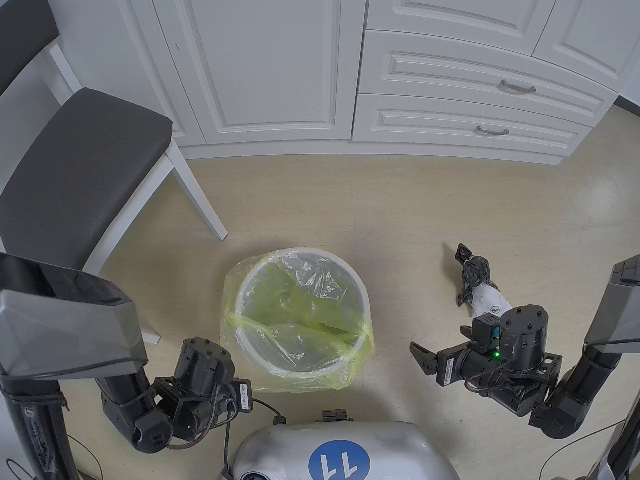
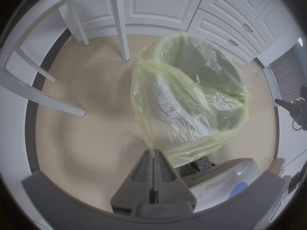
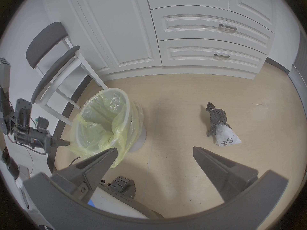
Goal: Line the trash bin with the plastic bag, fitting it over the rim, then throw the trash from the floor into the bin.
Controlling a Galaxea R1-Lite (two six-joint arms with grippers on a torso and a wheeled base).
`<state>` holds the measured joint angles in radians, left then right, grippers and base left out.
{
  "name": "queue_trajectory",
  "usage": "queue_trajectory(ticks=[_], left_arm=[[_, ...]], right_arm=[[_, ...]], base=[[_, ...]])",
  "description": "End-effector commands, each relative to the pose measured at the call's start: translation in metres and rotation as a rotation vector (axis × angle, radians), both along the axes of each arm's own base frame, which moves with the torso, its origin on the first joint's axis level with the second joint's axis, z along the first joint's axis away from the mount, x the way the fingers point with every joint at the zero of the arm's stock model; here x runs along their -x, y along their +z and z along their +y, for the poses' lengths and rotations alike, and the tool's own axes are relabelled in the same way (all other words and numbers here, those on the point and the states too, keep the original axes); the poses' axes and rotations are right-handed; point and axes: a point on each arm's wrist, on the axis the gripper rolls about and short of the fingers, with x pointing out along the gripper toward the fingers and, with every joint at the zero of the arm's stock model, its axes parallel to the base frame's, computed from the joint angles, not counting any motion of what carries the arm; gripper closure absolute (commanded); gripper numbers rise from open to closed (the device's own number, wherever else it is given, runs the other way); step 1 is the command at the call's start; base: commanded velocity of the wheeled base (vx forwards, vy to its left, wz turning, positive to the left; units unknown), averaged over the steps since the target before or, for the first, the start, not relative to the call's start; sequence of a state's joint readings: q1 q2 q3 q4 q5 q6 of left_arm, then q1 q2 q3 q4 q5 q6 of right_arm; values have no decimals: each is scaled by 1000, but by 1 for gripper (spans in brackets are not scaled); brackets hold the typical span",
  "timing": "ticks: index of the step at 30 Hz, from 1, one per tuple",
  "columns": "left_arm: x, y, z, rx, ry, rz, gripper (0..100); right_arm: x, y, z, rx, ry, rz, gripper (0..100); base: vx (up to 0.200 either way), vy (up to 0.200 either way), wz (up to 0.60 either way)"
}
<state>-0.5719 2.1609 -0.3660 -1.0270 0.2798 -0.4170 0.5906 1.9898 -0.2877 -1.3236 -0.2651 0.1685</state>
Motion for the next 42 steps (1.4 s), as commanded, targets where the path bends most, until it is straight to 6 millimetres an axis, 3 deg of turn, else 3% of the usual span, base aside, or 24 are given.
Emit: queue_trajectory(ticks=[1, 4, 8, 16, 25, 34, 42], left_arm=[[-34, -29, 8, 13, 39, 44, 100], [-66, -40, 22, 0, 45, 20, 100], [-83, -53, 30, -3, 69, 19, 100], [-96, -61, 43, 14, 102, 18, 100], [-134, -66, 40, 50, 110, -46, 100], [-153, -62, 31, 65, 103, -34, 100], [-153, -62, 31, 74, 111, -38, 100]], right_arm=[[-3, -5, 2, 7, 1, 12, 0], [-6, -10, 4, 9, 2, 16, 0], [-12, -16, 4, 4, -6, 4, 0], [-13, -19, 2, -2, -16, -1, 0], [-16, -16, 0, -16, -19, -21, 0], [-22, -13, -8, -20, -53, -40, 0], [-18, -6, -12, -43, -59, -86, 0]], base=[[0, 0, 0], [0, 0, 0], [0, 0, 0], [0, 0, 0], [0, 0, 0], [0, 0, 0], [0, 0, 0]])
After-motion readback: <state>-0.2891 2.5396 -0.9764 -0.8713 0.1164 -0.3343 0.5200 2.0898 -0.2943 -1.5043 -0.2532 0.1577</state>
